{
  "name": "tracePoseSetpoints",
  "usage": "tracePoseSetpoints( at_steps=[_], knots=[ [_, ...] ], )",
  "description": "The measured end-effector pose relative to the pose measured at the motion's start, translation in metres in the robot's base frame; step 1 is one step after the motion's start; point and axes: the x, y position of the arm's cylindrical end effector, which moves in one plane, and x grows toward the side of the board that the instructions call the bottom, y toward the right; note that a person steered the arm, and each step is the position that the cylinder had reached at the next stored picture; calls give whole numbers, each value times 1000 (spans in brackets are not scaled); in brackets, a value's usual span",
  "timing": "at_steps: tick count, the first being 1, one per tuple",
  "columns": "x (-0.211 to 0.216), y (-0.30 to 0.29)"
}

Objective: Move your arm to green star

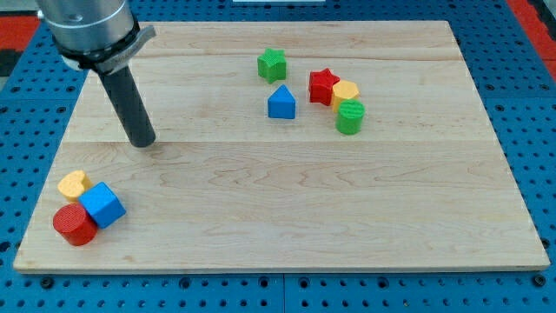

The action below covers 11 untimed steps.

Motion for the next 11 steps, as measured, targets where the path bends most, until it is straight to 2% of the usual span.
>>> tracePoseSetpoints(
  at_steps=[3,4,6,8,10,11],
  knots=[
    [-107,34],
    [-128,51],
    [-132,53],
    [-160,70],
    [-197,130],
    [-201,174]
  ],
)
